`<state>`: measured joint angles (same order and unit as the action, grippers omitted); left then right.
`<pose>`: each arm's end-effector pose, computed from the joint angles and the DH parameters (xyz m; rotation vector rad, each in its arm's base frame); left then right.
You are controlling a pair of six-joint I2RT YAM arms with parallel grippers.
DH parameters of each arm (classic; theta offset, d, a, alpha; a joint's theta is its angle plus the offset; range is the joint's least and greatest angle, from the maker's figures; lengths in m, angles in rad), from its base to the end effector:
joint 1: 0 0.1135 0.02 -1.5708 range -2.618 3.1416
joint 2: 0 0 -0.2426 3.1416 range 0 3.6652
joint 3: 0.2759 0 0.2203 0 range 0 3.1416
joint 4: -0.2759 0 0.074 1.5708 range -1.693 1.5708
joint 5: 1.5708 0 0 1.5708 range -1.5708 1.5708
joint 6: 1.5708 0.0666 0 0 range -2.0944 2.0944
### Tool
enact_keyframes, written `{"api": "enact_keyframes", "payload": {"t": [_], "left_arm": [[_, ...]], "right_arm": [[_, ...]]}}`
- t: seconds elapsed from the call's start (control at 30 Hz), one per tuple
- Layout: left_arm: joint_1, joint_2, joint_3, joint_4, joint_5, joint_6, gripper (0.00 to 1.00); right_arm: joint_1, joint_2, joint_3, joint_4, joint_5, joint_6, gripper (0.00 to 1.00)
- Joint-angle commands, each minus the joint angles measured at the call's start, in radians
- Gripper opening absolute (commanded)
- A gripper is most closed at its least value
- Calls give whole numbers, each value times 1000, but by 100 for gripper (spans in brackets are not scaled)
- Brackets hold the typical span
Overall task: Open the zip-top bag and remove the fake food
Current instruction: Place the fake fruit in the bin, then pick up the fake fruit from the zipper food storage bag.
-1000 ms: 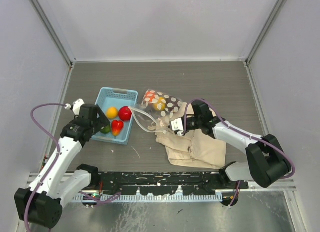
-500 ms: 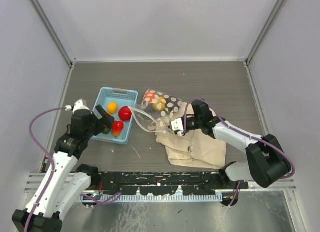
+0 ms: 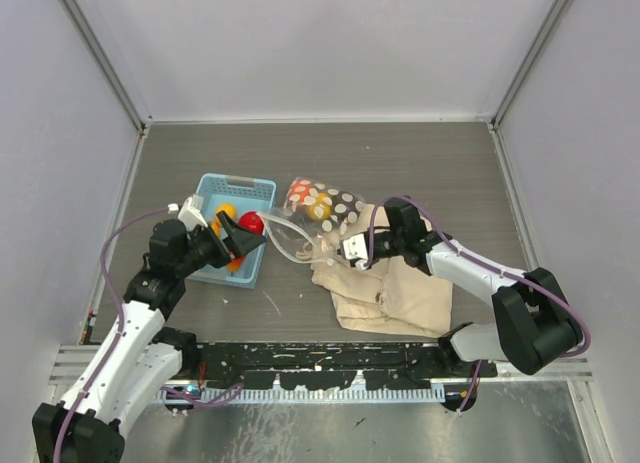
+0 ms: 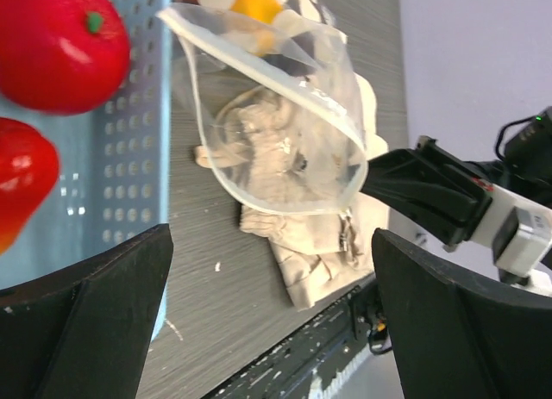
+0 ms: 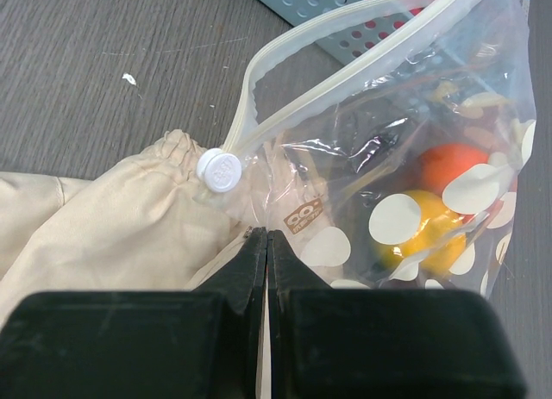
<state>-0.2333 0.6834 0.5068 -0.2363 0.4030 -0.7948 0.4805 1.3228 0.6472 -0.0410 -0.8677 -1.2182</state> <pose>0.1642 -0.0659 0.2342 -0.3109 2.0853 -1.0434 0.1997 0.1614 0.1861 -1.7867 1.0080 0.5380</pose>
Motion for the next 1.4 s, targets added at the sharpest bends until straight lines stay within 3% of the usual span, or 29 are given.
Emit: {"api": "enact_keyframes", "payload": {"t": [0.0,0.27,0.6,0.8,1.37], "left_arm": [[-10,26,-29,222,138,-81,100],[-153,107,-45,315,54,-100,95],[-257,231,-20,370,-8,-98,78],[-277,269,-2,384,-40,-98,69],[-294,283,38,407,-65,-104,61]], "right_arm": [[-8,-7,43,-1,-29,-20,5],[-11,-15,50,-15,-41,-20,5],[-35,-62,62,-26,-110,25,5],[-34,-72,76,-56,-137,26,5],[-36,-92,134,-176,-233,7,4]]}}
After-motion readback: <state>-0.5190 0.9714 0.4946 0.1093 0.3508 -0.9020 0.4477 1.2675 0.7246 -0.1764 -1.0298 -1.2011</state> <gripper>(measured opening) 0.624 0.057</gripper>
